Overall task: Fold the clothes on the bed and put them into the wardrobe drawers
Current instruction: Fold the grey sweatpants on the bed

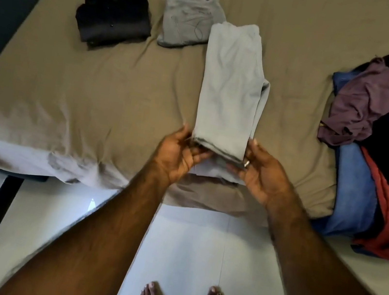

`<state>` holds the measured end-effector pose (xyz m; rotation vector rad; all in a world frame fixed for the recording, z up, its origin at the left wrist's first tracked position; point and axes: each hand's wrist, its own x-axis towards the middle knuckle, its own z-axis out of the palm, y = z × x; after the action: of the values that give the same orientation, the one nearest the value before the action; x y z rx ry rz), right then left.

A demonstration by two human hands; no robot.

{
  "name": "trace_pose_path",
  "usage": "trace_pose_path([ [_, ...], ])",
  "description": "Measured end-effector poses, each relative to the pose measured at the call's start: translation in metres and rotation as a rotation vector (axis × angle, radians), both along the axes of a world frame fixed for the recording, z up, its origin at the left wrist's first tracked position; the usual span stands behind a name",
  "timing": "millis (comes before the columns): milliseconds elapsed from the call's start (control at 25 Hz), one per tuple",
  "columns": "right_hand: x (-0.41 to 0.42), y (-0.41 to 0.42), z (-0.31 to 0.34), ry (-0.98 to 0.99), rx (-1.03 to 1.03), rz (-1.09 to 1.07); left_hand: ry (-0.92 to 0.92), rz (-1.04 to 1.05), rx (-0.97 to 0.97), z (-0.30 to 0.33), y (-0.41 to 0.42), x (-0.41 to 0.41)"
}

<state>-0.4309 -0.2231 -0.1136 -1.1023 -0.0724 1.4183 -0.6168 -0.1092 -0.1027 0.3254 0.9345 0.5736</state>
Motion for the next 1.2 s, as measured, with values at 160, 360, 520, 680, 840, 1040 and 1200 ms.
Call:
trace_pose_path([
  [160,0.013,0.009,-0.043,-0.563,-0.421,0.108,0.786,-0.386,0.389,-0.048,0.013,0.009],
  [360,0.009,0.000,-0.074,-0.995,-0.620,0.113,1.213,-0.423,0.587,-0.085,-0.013,0.004],
  [520,0.012,0.016,-0.071,-0.837,-0.680,0.237,0.940,-0.349,0.389,-0.095,-0.012,0.011],
  [680,0.013,0.003,-0.058,-0.520,-0.732,0.312,0.741,-0.201,0.107,-0.086,-0.030,0.002],
  [840,0.016,-0.034,-0.010,-0.373,-0.782,0.473,0.529,-0.369,-0.157,-0.038,-0.065,-0.023],
  [1040,0.037,-0.016,0.037,-0.279,-0.612,0.409,0.362,-0.316,-0.172,0.014,-0.035,-0.010],
  [1200,0.068,0.059,0.046,-0.177,-0.261,0.096,0.233,-0.071,0.043,0.045,0.044,0.048],
])
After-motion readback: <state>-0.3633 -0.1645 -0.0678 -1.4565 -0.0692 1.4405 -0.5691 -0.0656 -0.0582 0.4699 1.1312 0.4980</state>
